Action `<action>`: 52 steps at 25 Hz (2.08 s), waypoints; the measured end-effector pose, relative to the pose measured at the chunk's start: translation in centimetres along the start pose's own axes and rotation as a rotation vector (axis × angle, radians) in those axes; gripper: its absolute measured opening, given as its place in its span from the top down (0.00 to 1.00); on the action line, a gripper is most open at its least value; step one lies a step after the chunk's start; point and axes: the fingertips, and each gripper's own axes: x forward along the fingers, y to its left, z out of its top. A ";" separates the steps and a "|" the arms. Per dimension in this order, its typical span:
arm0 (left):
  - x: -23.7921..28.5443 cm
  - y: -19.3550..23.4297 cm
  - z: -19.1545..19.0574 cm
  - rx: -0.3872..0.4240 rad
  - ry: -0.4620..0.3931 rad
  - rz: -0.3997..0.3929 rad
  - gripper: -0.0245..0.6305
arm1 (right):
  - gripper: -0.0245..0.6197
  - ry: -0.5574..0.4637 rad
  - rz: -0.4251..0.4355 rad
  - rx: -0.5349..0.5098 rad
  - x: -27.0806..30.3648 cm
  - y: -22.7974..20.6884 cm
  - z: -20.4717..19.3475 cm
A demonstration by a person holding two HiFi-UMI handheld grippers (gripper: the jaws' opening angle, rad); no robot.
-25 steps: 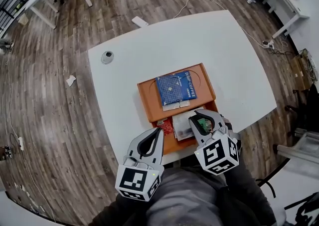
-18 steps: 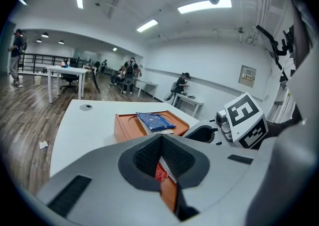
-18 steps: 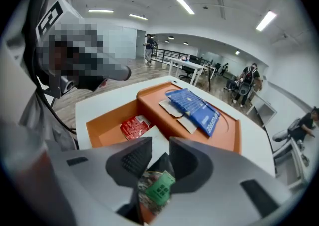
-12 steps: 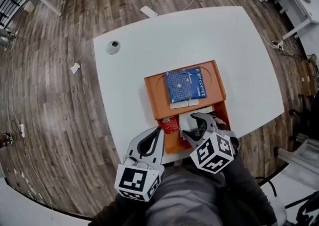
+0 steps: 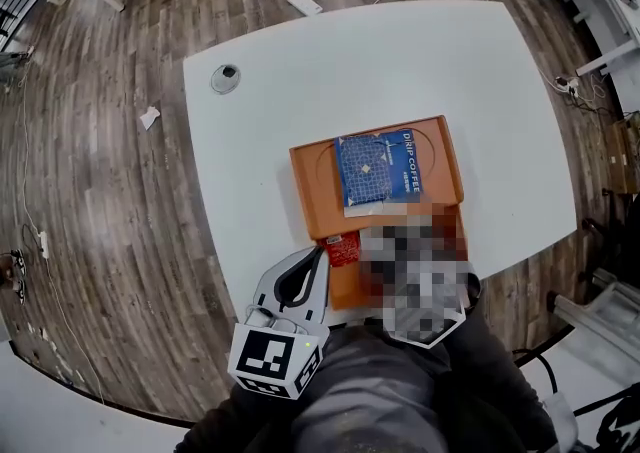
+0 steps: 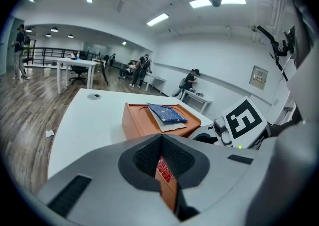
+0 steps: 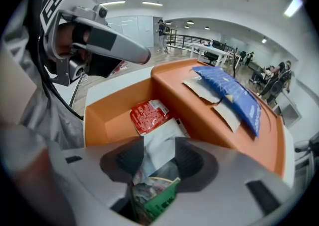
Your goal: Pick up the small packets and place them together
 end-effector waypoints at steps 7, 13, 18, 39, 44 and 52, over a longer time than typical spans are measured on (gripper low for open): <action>-0.7 -0.6 0.1 0.003 -0.011 -0.007 0.96 | 0.86 -0.029 -0.072 -0.013 -0.4 -0.4 0.2; -2.2 -0.7 0.6 0.029 -0.048 -0.024 0.96 | 0.89 -0.071 -0.133 -0.041 -2.2 0.5 1.7; -3.7 -1.1 1.6 0.057 -0.092 -0.051 0.96 | 0.89 -0.116 -0.181 -0.066 -4.4 1.5 3.9; -4.3 -2.0 1.7 0.086 -0.100 -0.057 0.96 | 0.89 -0.186 -0.227 -0.071 -6.6 1.9 5.2; -3.1 -2.2 4.0 0.092 -0.154 -0.056 0.96 | 0.89 -0.226 -0.276 -0.106 -8.6 -1.3 7.0; -1.2 -1.8 7.0 0.063 -0.210 0.021 0.96 | 0.89 -0.264 -0.313 -0.125 -10.4 -7.9 8.1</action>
